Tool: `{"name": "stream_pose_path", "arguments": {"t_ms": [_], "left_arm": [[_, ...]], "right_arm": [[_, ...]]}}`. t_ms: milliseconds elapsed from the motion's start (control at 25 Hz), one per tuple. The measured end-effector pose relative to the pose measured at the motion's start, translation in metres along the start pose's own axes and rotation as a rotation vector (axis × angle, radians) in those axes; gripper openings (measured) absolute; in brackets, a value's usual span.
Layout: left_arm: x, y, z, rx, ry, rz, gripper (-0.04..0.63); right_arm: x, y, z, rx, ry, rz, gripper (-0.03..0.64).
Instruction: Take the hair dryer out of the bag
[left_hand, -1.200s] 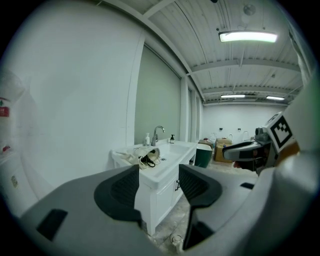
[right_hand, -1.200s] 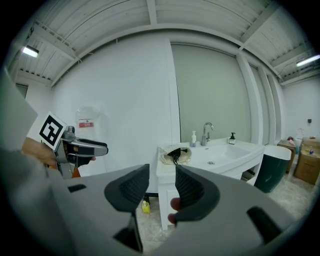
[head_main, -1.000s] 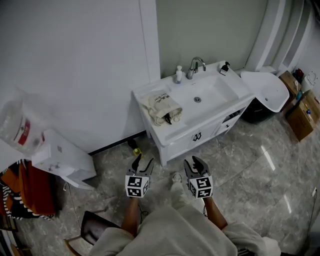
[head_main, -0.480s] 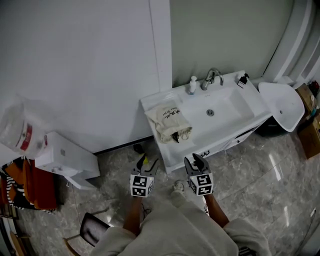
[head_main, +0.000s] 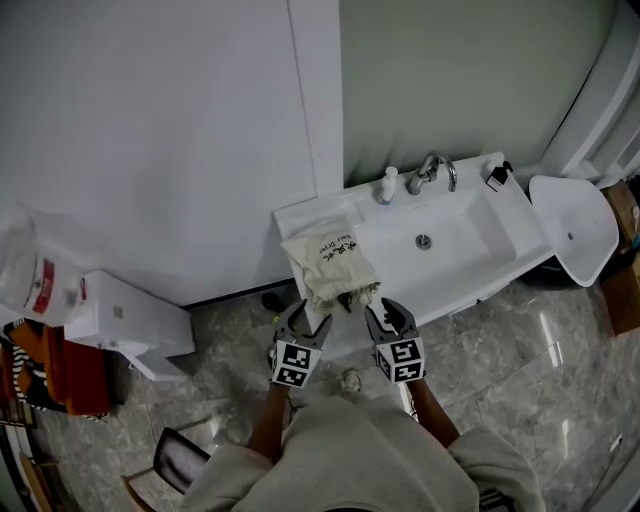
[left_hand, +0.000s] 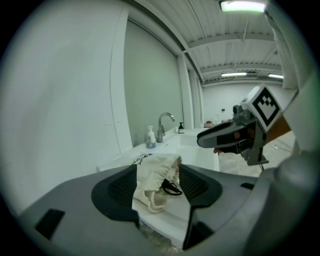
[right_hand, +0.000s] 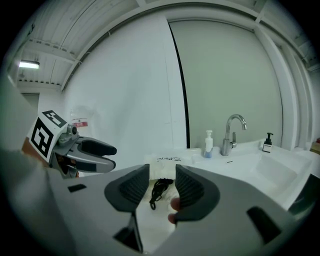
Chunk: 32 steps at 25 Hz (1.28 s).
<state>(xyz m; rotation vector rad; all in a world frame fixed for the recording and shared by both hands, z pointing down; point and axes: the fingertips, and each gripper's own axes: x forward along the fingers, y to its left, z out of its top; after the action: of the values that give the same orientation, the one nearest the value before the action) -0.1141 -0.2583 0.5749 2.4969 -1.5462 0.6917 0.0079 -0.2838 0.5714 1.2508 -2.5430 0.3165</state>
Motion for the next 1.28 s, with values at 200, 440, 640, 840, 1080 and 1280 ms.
{"name": "stream_pose_path", "arguments": {"t_ms": [200, 440, 640, 840, 1080, 1280], "left_arm": [[0.041, -0.01, -0.004, 0.111, 0.075, -0.053, 0.245], [0.08, -0.02, -0.006, 0.334, 0.145, -0.114, 0.25], [0.104, -0.025, -0.014, 0.478, 0.186, -0.18, 0.25], [0.125, -0.024, -0.024, 0.514, 0.199, -0.244, 0.25], [0.141, -0.015, -0.029, 0.541, 0.197, -0.298, 0.25], [0.147, -0.007, -0.033, 0.584, 0.203, -0.344, 0.183]], "right_arm": [[0.017, -0.022, -0.006, 0.016, 0.022, -0.001, 0.149], [0.023, -0.033, -0.018, 0.046, 0.054, -0.013, 0.149], [0.025, -0.036, -0.026, 0.064, 0.07, -0.04, 0.149], [0.032, -0.036, -0.035, 0.084, 0.094, -0.086, 0.149], [0.046, -0.034, -0.042, 0.125, 0.118, -0.168, 0.149], [0.061, -0.026, -0.047, 0.147, 0.137, -0.199, 0.149]]}}
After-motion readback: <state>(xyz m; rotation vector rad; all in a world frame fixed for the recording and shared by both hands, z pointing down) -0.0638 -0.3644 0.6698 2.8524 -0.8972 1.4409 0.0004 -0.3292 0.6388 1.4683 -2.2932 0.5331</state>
